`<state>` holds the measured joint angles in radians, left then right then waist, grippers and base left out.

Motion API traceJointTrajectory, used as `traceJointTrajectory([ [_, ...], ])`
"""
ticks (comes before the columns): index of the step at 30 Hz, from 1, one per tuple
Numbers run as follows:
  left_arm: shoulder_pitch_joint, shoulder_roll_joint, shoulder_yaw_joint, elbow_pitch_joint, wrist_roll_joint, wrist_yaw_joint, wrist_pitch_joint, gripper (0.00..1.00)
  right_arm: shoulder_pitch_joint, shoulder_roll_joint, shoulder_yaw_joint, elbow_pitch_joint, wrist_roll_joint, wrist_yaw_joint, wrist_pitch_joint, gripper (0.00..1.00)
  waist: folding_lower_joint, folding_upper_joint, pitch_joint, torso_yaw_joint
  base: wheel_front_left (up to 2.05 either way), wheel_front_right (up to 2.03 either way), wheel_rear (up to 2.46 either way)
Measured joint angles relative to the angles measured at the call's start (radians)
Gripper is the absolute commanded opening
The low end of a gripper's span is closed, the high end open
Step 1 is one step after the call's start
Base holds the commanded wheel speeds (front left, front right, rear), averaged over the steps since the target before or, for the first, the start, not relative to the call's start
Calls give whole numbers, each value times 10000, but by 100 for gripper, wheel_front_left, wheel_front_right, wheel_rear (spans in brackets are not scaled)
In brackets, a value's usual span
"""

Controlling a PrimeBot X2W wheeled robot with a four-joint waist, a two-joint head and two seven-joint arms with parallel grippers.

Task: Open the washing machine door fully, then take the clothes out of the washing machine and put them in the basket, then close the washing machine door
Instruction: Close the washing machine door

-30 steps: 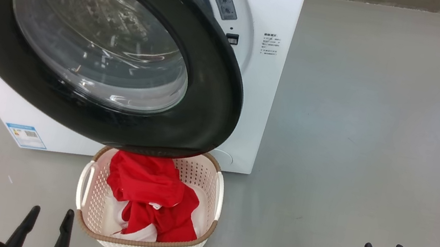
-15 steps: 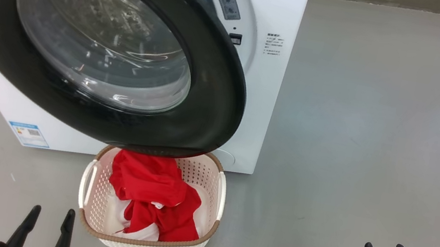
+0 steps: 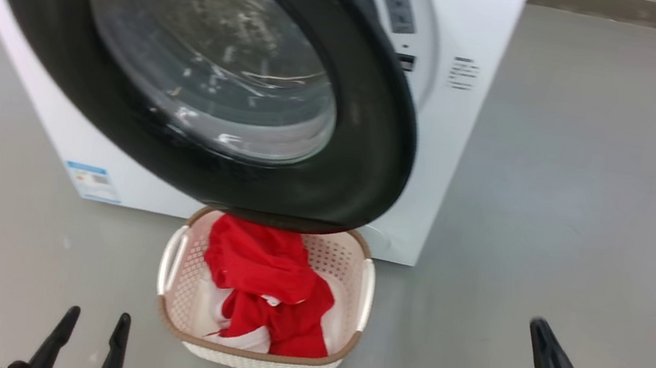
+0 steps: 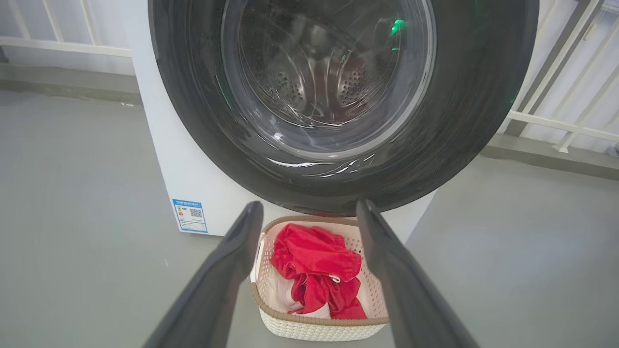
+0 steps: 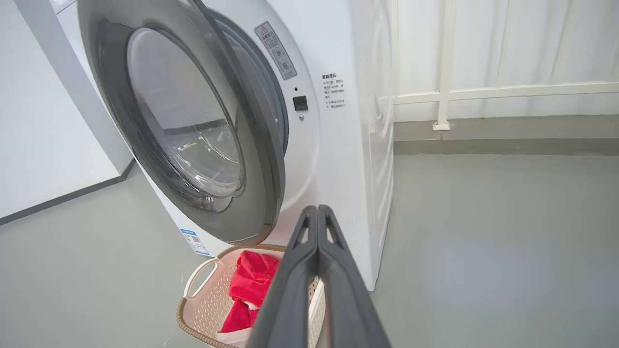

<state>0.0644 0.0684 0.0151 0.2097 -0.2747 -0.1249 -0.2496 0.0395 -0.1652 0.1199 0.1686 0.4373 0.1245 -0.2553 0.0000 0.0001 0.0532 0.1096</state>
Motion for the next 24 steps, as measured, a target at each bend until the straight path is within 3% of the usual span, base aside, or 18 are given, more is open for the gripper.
traceJointTrajectory([
  [9, -23, -157, -236, 4, 23, 0, 0, 100, -1459, -217, 834, 224, 40, 0, 0, 0, 0, 0, 175, 902, 0, 0, 0],
  [24, -743, -222, -798, 27, -111, -2, 0, 100, -3310, -362, 1135, 974, 291, 0, -2, 0, 0, 0, 1107, 1789, 0, 0, 0],
])
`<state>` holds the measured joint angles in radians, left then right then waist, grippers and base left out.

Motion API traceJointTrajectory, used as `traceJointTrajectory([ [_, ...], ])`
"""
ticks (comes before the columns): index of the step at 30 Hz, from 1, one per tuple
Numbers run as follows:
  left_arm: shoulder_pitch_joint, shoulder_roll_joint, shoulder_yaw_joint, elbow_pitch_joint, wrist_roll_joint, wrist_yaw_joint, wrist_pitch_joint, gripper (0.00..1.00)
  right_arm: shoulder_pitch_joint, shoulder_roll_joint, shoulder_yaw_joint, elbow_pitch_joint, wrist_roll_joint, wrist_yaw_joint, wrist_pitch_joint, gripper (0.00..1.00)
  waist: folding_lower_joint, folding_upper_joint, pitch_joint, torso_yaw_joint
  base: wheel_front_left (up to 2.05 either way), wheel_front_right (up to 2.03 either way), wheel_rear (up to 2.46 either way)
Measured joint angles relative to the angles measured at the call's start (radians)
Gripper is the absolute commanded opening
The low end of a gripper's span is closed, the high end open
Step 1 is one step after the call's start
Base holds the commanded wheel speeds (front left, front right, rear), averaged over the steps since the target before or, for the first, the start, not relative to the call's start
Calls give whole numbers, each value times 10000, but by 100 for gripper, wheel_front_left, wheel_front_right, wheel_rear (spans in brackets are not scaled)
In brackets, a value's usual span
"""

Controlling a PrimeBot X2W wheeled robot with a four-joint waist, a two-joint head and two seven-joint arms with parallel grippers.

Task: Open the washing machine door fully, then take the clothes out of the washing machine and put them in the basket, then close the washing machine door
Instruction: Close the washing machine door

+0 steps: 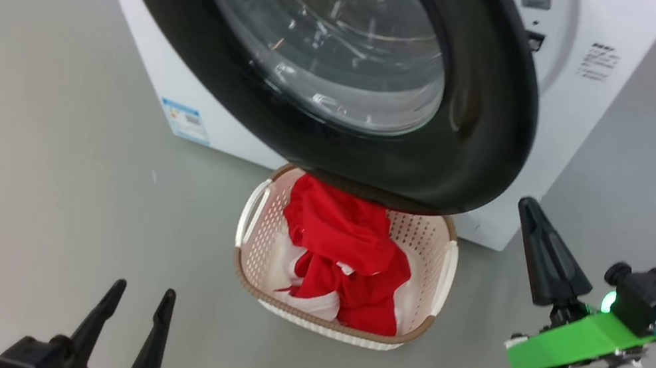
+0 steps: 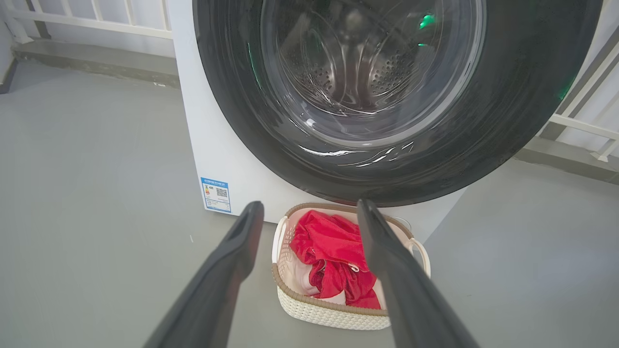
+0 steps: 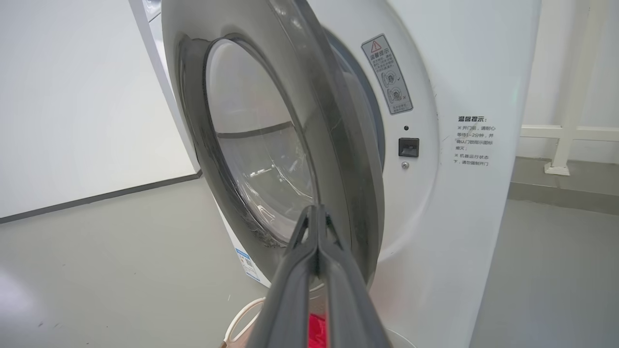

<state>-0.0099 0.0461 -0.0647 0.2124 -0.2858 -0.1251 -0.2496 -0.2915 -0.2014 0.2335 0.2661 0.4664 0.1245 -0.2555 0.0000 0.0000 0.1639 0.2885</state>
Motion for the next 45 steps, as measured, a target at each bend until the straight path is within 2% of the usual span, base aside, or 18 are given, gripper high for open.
traceJointTrajectory([
  [15, -778, -58, -541, 13, -418, 0, 0, 100, -1543, -19, -244, 713, 4, 0, 0, 0, 1, 0, 922, 614, 0, 0, 0],
  [41, -1788, -102, -1350, -165, -1034, 0, 0, 100, -4092, -761, -1511, 1212, -12, 29, 0, 0, 1, 0, 2393, 1485, 0, 0, 0],
  [45, -1864, -111, -1444, -171, -1043, 0, 0, 100, -4318, -757, -1584, 1246, -15, 117, -12, 0, 0, 0, 2554, 1575, 0, 0, 0],
])
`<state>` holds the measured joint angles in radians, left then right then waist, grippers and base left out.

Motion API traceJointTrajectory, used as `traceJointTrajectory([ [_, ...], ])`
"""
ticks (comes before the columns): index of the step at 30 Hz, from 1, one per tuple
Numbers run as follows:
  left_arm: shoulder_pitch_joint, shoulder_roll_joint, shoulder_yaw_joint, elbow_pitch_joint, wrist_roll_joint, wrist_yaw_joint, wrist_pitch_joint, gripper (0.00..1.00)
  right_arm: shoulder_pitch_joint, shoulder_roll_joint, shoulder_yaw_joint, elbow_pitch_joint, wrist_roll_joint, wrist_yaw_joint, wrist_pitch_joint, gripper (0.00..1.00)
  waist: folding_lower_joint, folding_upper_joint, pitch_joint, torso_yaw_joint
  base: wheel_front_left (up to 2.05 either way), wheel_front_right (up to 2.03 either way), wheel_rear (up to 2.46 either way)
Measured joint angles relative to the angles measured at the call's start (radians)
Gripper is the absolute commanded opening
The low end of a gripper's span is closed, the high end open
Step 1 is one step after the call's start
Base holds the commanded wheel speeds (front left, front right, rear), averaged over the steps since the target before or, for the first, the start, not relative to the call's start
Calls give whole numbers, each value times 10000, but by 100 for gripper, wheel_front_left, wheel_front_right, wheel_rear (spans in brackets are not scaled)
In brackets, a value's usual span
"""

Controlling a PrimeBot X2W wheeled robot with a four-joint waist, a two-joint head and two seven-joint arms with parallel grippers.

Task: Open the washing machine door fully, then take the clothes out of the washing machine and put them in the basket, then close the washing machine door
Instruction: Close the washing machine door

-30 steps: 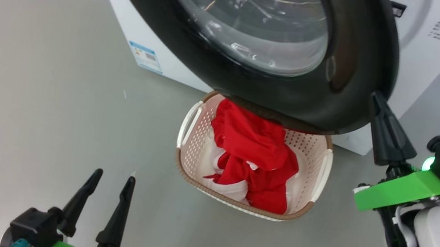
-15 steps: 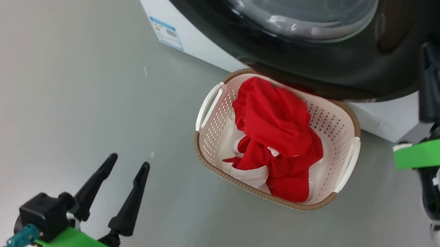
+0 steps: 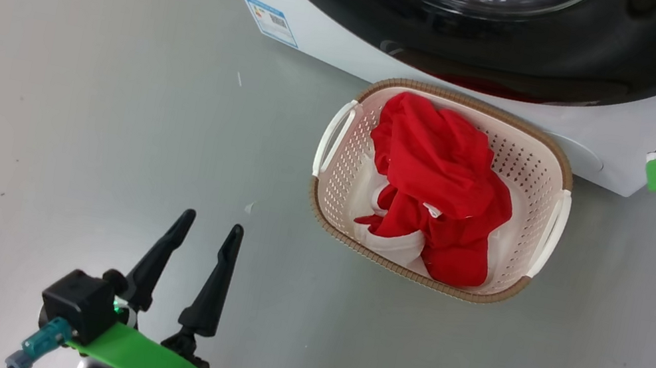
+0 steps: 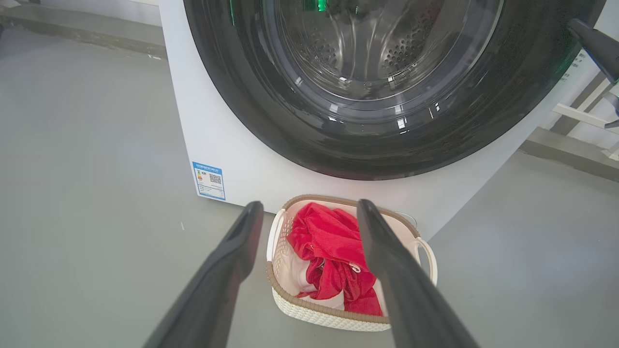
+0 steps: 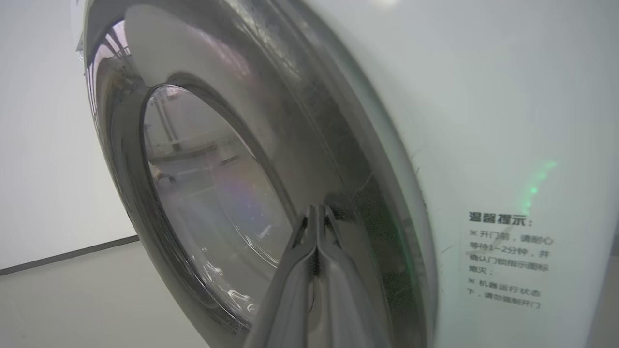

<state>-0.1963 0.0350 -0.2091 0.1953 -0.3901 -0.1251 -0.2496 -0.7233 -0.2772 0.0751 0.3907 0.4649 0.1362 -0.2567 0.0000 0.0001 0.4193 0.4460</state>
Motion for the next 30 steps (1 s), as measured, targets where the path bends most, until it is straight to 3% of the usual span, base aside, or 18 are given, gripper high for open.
traceJointTrajectory([
  [7, -142, -6, -46, 4, -67, 0, 0, 100, -182, 107, -58, 8, -59, 59, 0, 0, 0, 0, 151, 31, 0, 0, 0],
  [16, -138, -10, 142, 242, 100, 0, 0, 100, 256, 50, 644, 13, -71, -44, 0, 1, 0, 0, -270, -177, 0, 0, 0],
  [22, -115, -10, 366, 435, 380, 0, 0, 100, 1360, 257, 807, -75, -71, -44, 2, 52, 0, 0, -614, -468, 0, 0, 0],
  [23, -108, -10, 422, 464, 462, 0, 0, 100, 1511, 272, 846, -113, -71, -44, 2, 74, 0, 0, -667, -527, 0, 0, 0],
  [25, -78, -8, 527, 506, 594, 0, 0, 100, 1793, 318, 844, -182, -71, -44, 2, 100, 0, 0, -777, -646, 0, 0, 0],
  [30, 13, -8, 704, 594, 757, 0, 0, 100, 2359, 414, 765, -330, -71, -44, 2, 100, 0, 0, -1009, -897, 0, 0, 0],
])
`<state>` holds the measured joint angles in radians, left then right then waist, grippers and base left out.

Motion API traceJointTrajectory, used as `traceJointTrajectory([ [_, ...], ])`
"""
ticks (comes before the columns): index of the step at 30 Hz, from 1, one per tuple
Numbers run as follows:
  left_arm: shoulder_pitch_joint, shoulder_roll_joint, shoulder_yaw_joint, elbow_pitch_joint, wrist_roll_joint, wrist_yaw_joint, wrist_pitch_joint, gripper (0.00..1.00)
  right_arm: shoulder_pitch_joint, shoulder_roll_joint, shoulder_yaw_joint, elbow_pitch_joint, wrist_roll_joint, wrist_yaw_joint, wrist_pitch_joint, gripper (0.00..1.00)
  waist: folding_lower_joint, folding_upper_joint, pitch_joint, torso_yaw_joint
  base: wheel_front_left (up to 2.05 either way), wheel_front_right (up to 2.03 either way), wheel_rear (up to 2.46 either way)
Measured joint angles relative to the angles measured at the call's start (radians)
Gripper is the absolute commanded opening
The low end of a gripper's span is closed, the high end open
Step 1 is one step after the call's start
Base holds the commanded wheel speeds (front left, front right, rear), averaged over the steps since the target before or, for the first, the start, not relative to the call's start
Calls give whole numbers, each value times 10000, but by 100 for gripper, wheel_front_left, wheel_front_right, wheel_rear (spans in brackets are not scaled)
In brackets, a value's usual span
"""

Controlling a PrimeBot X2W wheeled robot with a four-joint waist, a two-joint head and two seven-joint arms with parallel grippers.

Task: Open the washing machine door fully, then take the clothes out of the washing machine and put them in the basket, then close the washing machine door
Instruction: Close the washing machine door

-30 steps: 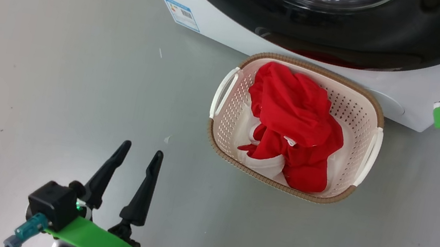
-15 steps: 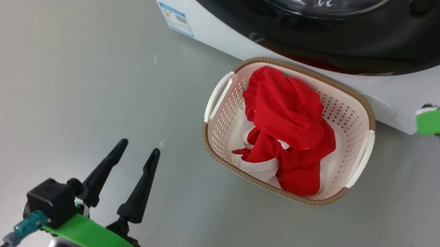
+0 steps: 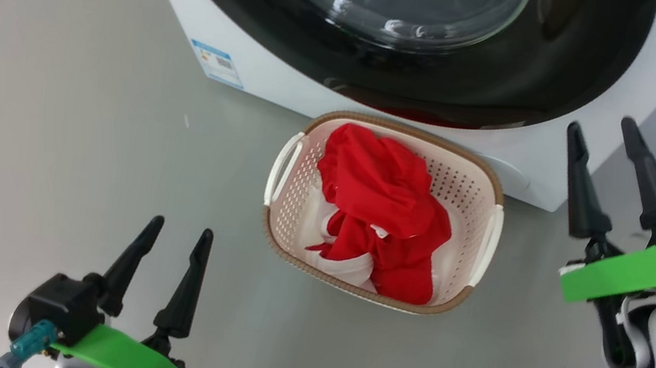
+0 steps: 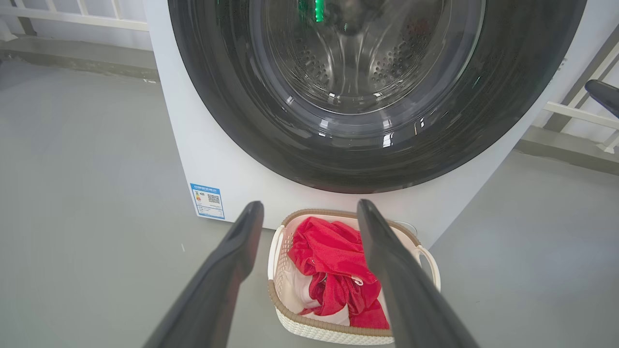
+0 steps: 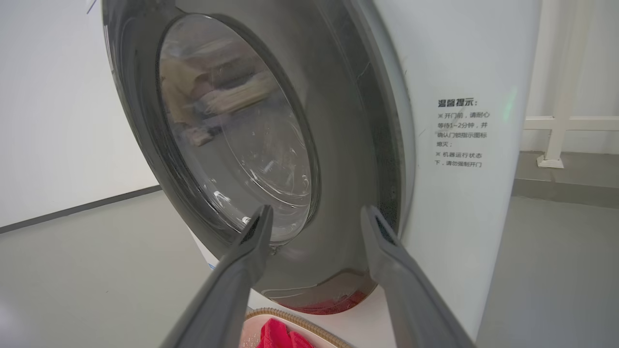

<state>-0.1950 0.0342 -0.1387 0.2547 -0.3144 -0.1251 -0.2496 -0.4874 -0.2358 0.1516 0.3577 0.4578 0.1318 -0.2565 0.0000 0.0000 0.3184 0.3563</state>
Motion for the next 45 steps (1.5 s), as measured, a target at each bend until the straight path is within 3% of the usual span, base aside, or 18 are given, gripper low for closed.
traceJointTrajectory([
  [24, 1106, 474, 552, 314, 161, 0, 0, 100, 3432, 809, -654, -274, 0, 0, 2, 100, 0, 0, -1663, -1352, 0, 0, 0],
  [45, 1588, 713, 999, 278, 337, 0, 0, 100, 5254, 1122, -1256, -660, -272, 0, 10, 100, 1, 0, -2363, -2417, 0, 0, 0],
])
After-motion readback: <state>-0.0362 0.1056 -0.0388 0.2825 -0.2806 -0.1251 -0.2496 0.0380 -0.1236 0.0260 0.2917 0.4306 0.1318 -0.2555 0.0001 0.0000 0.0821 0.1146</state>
